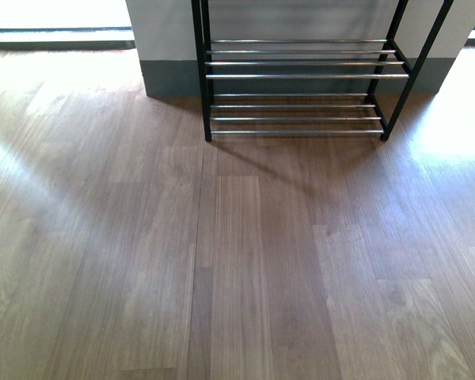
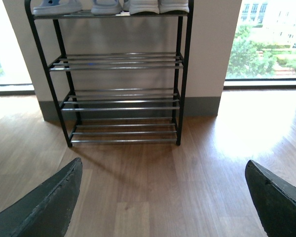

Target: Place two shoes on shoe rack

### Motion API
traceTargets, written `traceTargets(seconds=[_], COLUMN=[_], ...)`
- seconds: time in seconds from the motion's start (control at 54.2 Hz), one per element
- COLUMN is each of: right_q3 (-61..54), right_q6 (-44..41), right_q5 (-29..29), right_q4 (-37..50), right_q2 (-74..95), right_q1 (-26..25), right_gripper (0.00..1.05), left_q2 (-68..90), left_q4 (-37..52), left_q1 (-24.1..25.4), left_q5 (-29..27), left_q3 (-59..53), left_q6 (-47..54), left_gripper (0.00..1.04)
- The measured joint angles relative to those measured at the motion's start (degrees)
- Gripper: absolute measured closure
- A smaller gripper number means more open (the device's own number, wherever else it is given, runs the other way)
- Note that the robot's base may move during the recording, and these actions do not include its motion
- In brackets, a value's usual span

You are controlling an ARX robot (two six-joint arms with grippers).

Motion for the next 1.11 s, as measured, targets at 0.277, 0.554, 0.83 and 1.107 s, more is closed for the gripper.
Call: traceTargets(seconds=[0.277,0.554,0.83,1.107], right_q3=[0.0,0.0,0.0,0.0], right_q6=[0.0,0.0,0.0,0.0], right_q5=[0.0,0.0,-0.1,0.1], right_q4=[0.0,0.0,0.0,0.0], right_q2=[0.0,0.0,0.0,0.0], right_q1=[0.0,0.0,0.0,0.0], right_gripper=[0.09,0.09,0.09,0.09], left_q2=[0.0,0.0,0.0,0.0], left_q4=[0.0,0.0,0.0,0.0], left_q1=[0.0,0.0,0.0,0.0], left_q5=[0.0,0.0,-0.2,0.0], left_q3=[0.0,0.0,0.0,0.0], left_q6=[0.0,0.0,0.0,0.0], left_gripper=[0.09,0.09,0.09,0.09])
